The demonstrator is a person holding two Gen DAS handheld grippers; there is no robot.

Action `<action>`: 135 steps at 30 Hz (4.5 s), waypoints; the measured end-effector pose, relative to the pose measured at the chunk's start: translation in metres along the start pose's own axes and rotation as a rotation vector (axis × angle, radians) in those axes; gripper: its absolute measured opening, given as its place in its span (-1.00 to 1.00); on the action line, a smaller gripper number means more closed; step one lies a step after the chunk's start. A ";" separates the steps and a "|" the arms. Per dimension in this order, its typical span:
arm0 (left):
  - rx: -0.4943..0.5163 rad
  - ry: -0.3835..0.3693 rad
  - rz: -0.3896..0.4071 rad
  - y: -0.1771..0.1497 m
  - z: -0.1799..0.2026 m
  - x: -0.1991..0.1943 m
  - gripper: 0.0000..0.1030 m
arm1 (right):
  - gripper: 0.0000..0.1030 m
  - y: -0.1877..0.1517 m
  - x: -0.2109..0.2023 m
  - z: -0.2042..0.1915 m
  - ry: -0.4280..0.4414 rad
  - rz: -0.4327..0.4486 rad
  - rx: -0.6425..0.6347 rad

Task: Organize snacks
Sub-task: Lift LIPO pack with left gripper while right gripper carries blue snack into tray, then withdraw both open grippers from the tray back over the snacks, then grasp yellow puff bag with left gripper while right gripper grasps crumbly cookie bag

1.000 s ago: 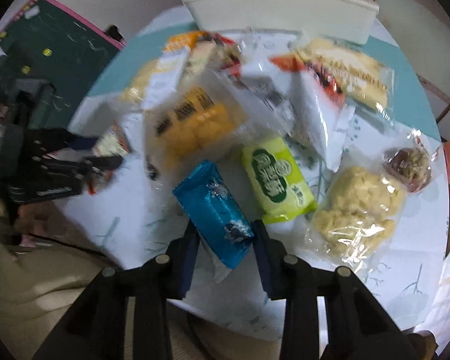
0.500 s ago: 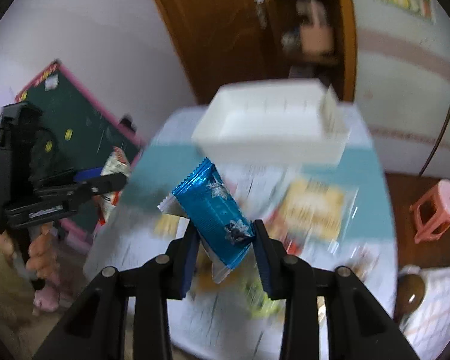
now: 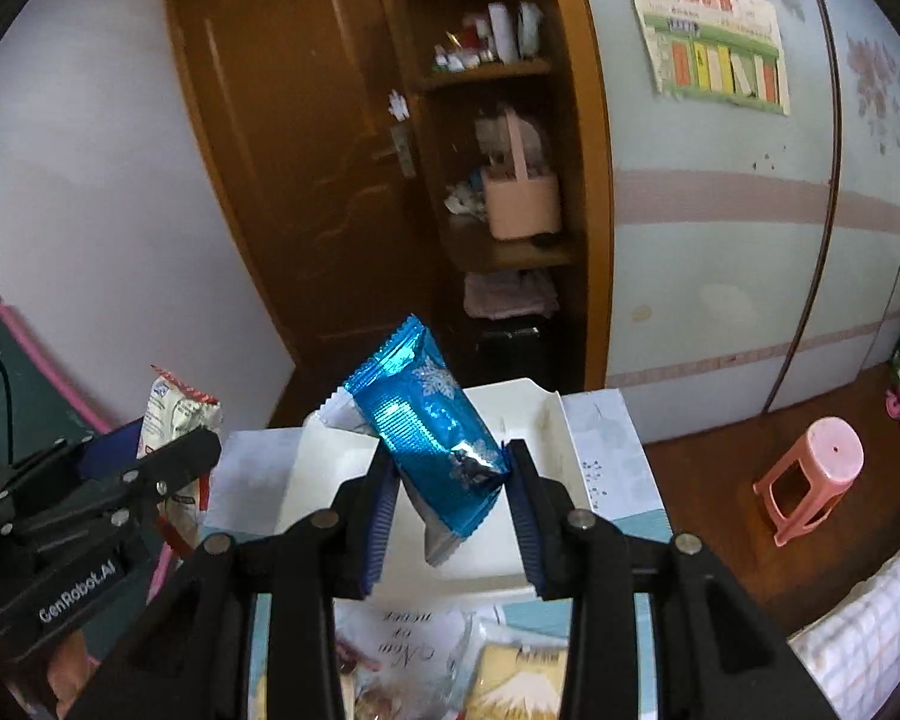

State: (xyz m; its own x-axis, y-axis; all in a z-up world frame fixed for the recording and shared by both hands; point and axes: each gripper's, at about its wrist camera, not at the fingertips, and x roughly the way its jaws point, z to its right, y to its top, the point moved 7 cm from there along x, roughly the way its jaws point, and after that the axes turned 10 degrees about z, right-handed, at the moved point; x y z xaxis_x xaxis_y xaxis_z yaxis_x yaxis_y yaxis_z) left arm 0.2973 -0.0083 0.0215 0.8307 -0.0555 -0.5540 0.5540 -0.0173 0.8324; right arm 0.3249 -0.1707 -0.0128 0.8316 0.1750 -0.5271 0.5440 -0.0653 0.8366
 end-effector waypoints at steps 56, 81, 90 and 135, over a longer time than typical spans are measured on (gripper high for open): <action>-0.033 -0.134 0.065 -0.070 0.052 -0.108 0.98 | 0.50 -0.071 -0.118 0.001 0.020 0.053 -0.013; 0.102 -0.064 -0.030 -0.217 0.049 -0.123 0.92 | 0.50 -0.199 -0.179 0.022 -0.077 -0.044 -0.108; 0.096 -0.134 -0.123 -0.256 0.054 -0.108 0.92 | 0.50 -0.254 -0.169 0.047 -0.105 -0.162 -0.067; 0.145 -0.153 -0.476 -0.354 0.071 -0.001 0.96 | 0.43 -0.326 -0.085 0.081 -0.098 -0.438 0.042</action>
State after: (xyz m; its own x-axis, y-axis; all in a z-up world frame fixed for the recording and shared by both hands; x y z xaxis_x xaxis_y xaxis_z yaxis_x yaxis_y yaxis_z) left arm 0.0962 -0.0733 -0.2712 0.4652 -0.1529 -0.8719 0.8457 -0.2141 0.4888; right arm 0.0862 -0.2438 -0.2528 0.5278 0.1007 -0.8434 0.8493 -0.0457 0.5260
